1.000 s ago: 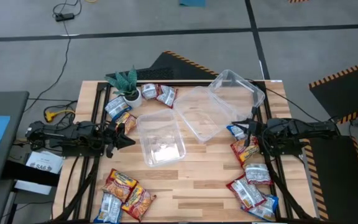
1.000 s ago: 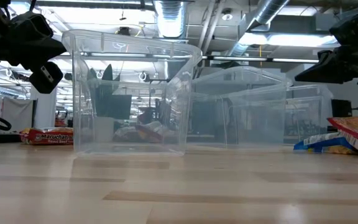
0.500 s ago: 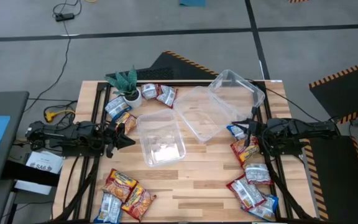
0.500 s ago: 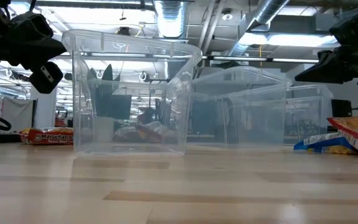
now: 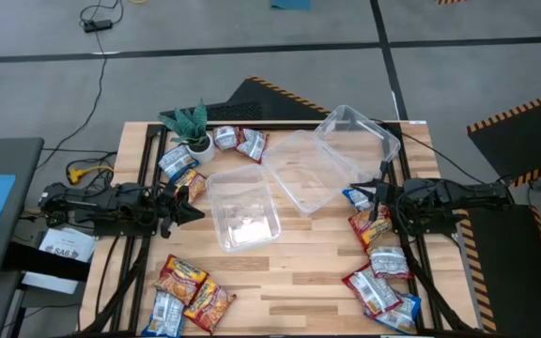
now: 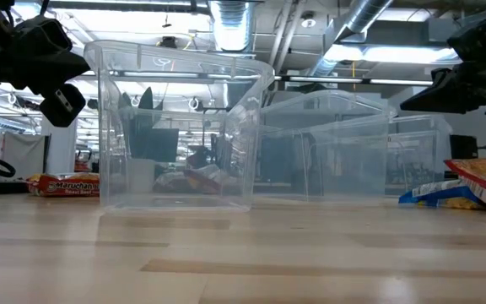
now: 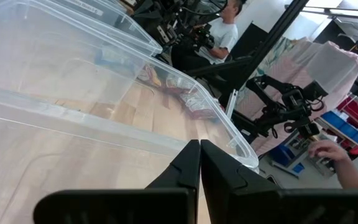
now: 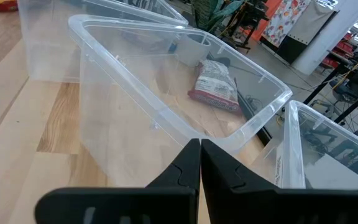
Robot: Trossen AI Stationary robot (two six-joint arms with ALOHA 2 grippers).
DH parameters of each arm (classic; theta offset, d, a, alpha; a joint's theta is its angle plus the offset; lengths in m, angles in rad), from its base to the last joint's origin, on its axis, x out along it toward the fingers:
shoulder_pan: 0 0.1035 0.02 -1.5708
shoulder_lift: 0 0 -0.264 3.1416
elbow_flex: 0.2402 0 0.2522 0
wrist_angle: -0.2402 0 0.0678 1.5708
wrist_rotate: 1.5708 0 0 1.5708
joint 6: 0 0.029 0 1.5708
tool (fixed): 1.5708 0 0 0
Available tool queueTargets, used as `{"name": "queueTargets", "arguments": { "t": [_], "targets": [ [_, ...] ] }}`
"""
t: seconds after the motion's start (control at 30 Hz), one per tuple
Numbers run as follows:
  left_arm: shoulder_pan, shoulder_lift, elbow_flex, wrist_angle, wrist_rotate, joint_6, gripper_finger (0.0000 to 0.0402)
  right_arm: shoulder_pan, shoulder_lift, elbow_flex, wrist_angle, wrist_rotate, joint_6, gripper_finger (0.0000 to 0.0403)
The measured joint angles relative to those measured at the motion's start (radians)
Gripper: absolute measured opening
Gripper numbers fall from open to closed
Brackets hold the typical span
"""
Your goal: Sort Maruchan noodles
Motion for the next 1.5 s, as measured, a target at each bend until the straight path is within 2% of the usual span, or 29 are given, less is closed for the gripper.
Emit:
{"name": "queueTargets", "arguments": {
  "t": [0.37,0.47,0.6,0.67,0.83,1.0,1.1,1.23,1.33,1.43,1.5],
  "targets": [
    [0.0,0.0,0.0,0.003,-0.007,0.0,0.0,0.0,0.0,0.0,0.0,0.0,0.0,0.0035],
    [0.0,0.0,0.0,0.014,-0.074,0.0,0.0,0.0,0.0,0.0,0.0,0.0,0.0,0.0035],
    [0.0,0.0,0.0,0.059,-0.312,-0.053,0.0,0.0,0.0,0.0,0.0,0.0,0.0,0.0035],
    [0.0,0.001,0.0,0.112,-0.39,-0.065,0.0,0.0,0.0,0.0,0.0,0.0,0.0,0.0035],
    [0.001,0.009,0.011,0.316,-0.395,0.021,0.0,0.0,0.0,0.0,0.0,0.0,0.0,0.0035],
    [0.001,0.01,0.102,0.424,-0.415,0.171,0.0,0.0,0.0,0.0,-0.001,0.0,0.0,0.0035],
    [0.002,0.033,0.131,0.436,-0.461,0.177,0.0,0.0,0.0,0.0,-0.001,0.0,0.0,0.0035],
    [0.002,0.129,0.201,0.372,-0.445,0.208,0.0004,0.0,0.0,0.0,-0.002,0.0,0.0,0.0035],
    [0.002,0.257,0.309,0.241,-0.444,0.268,0.0026,0.0,0.0,0.0,-0.001,0.0,0.0,0.0035],
    [0.002,0.381,0.481,-0.025,-0.544,0.3,0.0066,0.0,0.0,0.0,-0.001,0.0,0.0,0.0035],
    [0.002,0.471,0.603,-0.266,-0.623,0.247,0.0096,0.0,0.0,0.0,-0.001,0.0,0.0,0.0035]
  ]
}}
